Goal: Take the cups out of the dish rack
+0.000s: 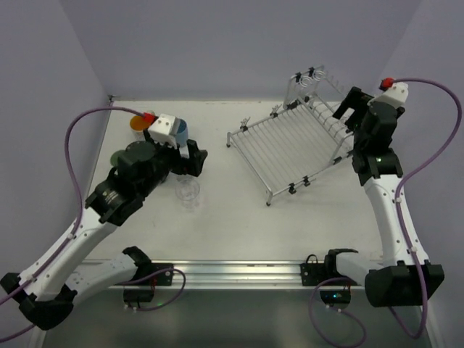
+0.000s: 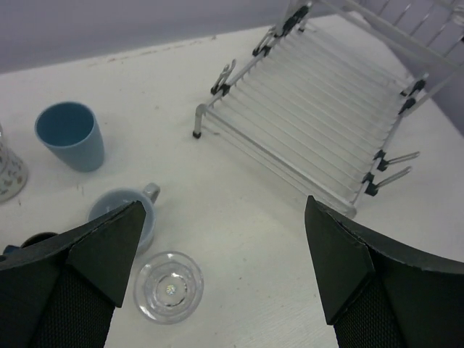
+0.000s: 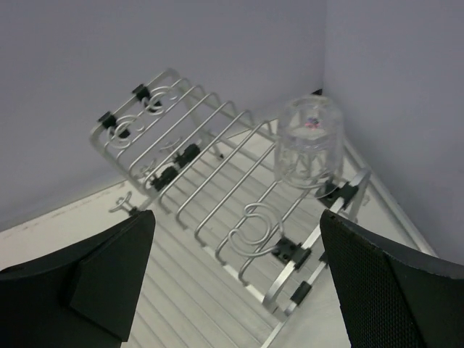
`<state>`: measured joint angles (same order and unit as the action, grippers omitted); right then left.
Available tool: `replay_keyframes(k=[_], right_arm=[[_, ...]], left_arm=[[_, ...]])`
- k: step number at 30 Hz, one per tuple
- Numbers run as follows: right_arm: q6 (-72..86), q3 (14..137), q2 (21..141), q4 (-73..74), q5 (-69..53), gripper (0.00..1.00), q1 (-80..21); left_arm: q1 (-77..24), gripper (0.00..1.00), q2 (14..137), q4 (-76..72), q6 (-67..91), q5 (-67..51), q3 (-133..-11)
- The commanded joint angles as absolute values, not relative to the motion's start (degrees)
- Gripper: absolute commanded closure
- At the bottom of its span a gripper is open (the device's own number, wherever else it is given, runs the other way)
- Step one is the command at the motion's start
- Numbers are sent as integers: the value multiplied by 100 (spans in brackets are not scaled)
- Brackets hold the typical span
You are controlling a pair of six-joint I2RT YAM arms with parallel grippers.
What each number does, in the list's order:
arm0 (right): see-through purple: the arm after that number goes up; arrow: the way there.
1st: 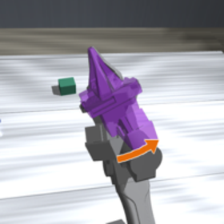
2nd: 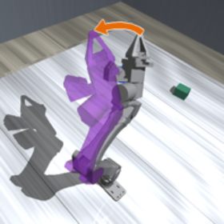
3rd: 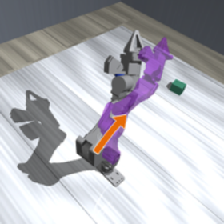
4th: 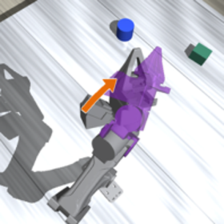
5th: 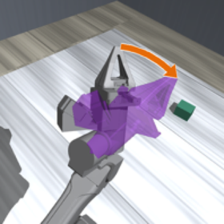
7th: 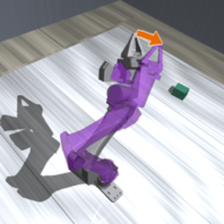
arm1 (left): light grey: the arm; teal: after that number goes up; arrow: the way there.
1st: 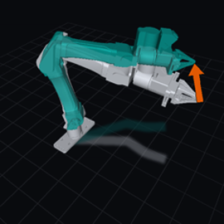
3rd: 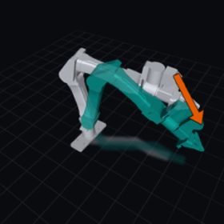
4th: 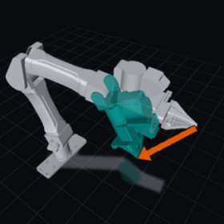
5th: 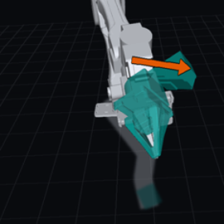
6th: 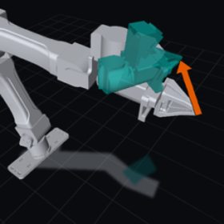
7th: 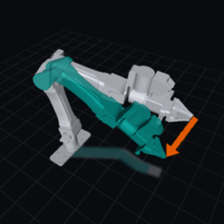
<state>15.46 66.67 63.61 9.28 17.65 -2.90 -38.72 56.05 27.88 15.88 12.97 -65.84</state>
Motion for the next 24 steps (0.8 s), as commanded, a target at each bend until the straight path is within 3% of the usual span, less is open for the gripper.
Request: replay_keyframes(k=[1,15,24], right_arm=[[1310,7242,6600,1230,2241,1,-27],[677,9157,8226,2434,2277,1,527],[668,9492,8912,2435,1960,1,694]], left_arm=[[-3911,0,5116,1540,1705,730,-5960],[-3894,0,4931,493,1204,342,-4887],[-3894,0,5027,431,1143,343,-4860]])
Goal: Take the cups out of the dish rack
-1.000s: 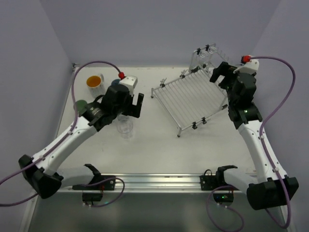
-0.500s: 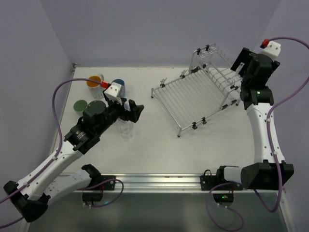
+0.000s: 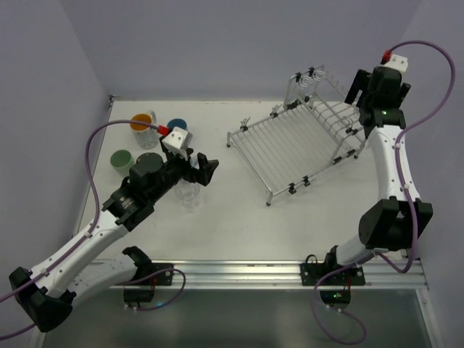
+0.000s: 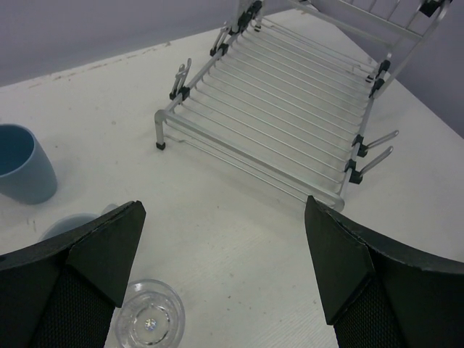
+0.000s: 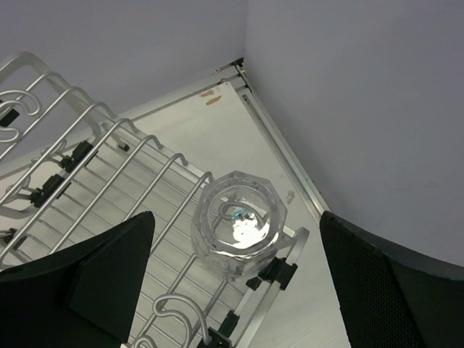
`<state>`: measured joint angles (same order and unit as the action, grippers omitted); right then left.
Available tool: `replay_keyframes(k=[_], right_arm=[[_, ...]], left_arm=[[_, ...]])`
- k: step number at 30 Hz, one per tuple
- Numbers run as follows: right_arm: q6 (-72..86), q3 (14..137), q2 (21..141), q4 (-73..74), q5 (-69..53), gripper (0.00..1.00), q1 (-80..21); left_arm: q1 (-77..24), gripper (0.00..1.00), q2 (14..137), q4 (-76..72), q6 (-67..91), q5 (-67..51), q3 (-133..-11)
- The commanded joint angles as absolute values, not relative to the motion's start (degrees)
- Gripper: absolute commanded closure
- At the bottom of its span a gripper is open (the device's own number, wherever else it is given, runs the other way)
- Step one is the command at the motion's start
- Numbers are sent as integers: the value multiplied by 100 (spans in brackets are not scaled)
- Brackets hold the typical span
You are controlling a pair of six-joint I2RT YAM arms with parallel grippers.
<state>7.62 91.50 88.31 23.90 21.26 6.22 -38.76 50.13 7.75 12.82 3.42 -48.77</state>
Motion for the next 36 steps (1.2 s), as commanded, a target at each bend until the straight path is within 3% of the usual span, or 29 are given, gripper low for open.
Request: replay_keyframes(k=[1,4,9,11,13,16,27,31,35,36], right_arm=[[677,9510,8964,2435,1943,1,712],[703,9580,9175,2426,1925,2,729],[721,9615,9386,2347,1898,14,747],[738,9580,9387,2303,1899,29,747],[756,9545,9343,2224,1881,34,747],[817,9449,9255,2119,1846,49,756],[1132,9080,8166,1319,1434,57,747],[2212,8220,7428,670,-502,59,712],[4099,6709,6673,-1434,-2069,60,318],[4348,6245,6610,-1763,-2222,61,168]], left_arm=[[-3894,0,5062,431,1143,343,-4869],[-3894,0,5106,431,1125,360,-4869],[-3885,0,5168,422,1125,395,-4878],[-3876,0,5177,413,1125,396,-4878],[-3850,0,5194,404,1125,378,-4887],[-3832,0,5238,387,1142,352,-4887],[-3674,0,5458,369,1397,-200,-5115],[-3595,0,5511,220,1818,-588,-5291],[-3595,1,5590,-657,2503,-1220,-5300],[-3595,5,5712,-1033,2862,-1552,-5291]])
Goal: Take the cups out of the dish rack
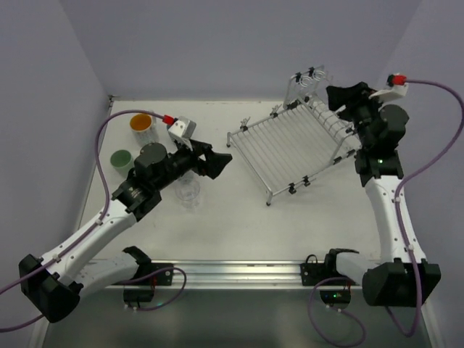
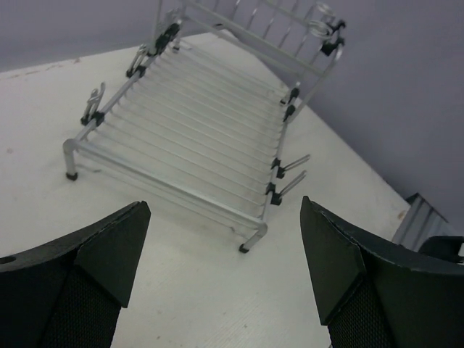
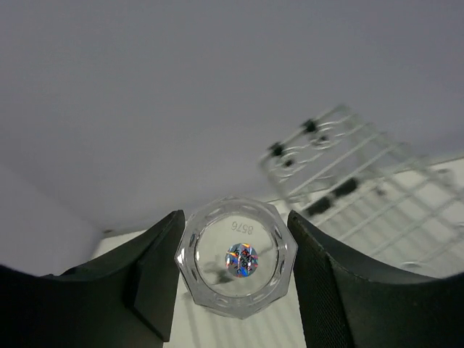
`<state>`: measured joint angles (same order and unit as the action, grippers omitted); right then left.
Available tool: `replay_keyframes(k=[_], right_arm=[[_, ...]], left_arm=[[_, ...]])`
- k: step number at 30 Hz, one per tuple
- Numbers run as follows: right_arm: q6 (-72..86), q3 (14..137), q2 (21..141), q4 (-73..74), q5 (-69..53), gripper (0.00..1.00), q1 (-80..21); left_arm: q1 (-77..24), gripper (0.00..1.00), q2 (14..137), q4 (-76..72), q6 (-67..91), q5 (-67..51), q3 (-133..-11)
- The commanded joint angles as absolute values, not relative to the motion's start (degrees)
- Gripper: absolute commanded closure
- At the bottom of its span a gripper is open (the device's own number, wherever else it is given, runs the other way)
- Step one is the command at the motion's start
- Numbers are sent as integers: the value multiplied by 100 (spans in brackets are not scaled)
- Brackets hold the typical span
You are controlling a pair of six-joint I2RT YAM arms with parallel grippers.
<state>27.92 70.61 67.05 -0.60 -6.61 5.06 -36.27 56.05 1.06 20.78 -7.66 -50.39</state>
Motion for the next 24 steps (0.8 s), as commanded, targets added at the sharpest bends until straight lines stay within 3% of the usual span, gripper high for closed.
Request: replay_keyframes(k=[1,2,9,19,24], right_arm=[[4568,6031,6566,-2393,-2459,61,-259],[4944,5751,6513,-2643,-2548,60,-455],[5792,4887,6311,-4113,-2672,60,-1651],[5879,4527,6319,-4341,-2795,60,-2004],[5985,4465,6451,-4552,-2927,60,-2100]], left_arm=[[-3586,10,5791,-1211,3048,-1730,-5291],[-3595,16,5966,-1404,3233,-2062,-5282],[-3595,17,6574,-3040,4850,-2672,-5150],[-3595,22,7084,-3638,5326,-2584,-5264],[-3595,32,7374,-3990,5572,-2742,-5370]])
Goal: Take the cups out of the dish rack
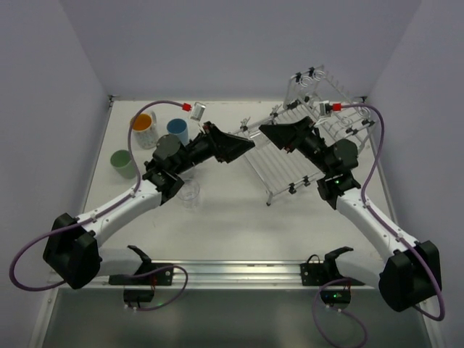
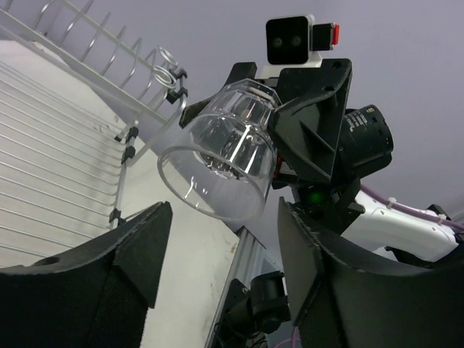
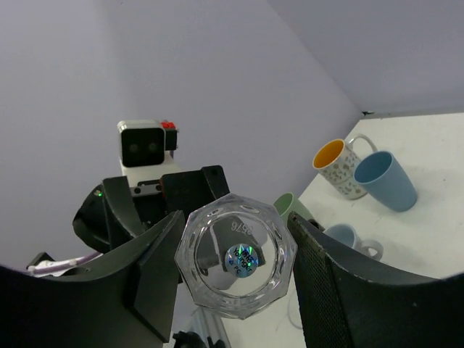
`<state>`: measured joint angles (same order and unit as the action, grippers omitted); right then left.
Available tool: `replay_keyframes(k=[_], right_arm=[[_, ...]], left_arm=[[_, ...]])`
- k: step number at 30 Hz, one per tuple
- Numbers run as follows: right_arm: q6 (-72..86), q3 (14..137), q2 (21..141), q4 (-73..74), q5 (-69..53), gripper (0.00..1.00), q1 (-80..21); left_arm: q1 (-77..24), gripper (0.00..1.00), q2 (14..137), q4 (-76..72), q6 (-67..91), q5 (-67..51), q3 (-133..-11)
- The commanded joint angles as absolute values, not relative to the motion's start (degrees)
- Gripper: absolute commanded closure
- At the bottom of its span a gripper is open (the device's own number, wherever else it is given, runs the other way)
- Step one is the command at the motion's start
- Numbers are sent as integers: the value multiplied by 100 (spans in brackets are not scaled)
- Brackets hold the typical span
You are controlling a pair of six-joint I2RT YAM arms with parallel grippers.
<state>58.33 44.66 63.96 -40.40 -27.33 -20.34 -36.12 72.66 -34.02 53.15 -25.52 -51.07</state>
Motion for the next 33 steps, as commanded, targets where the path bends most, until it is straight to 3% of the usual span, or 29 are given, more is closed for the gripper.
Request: replay_keyframes(k=[1,14,15,16,17,18,19,21,22,23,28,33], right_arm=[[5994,4456,6477,-4570,-2927,60,-2109],[6073,4544,6943,-4711,-2936,60,-2294],[6091,4553,6978,-4728,-2936,60,-2303],[6091,4561,6987,-4737,-2944,60,-2311],[6082,4553,6996,-4729,-2936,59,-2312],[6082,4553,6979,-4720,-2909,55,-2312],[6056,4544,6979,-4702,-2892,43,-2312],[5855,4535,6865,-4563,-2822,29,-2312],[5732,4561,6803,-4457,-2769,10,-2303],[5565,4596,6733,-4291,-2708,3,-2294],[4124,4973,6058,-2718,-1831,1,-2206],[2911,5449,5757,-1277,-757,1,-2197]], left_arm=[[-3603,36,7452,-4121,5616,-2794,-5379],[-3604,78,7655,-4562,5766,-2848,-5440],[-3595,83,7647,-4518,5740,-2830,-5449],[-3595,96,7629,-4387,5626,-2795,-5458],[-3595,100,7612,-4264,5547,-2778,-5528],[-3595,100,7568,-4054,5441,-2734,-5598],[-3595,100,7533,-3434,5092,-2672,-5677],[-3586,100,7419,-2554,4608,-2506,-6037],[-3595,100,7409,-1435,4040,-2322,-6203],[-3595,100,7427,-832,3721,-2199,-6649],[-3665,100,7857,2831,2113,-1829,-7847],[-4165,100,8365,4568,1512,-494,-8253]])
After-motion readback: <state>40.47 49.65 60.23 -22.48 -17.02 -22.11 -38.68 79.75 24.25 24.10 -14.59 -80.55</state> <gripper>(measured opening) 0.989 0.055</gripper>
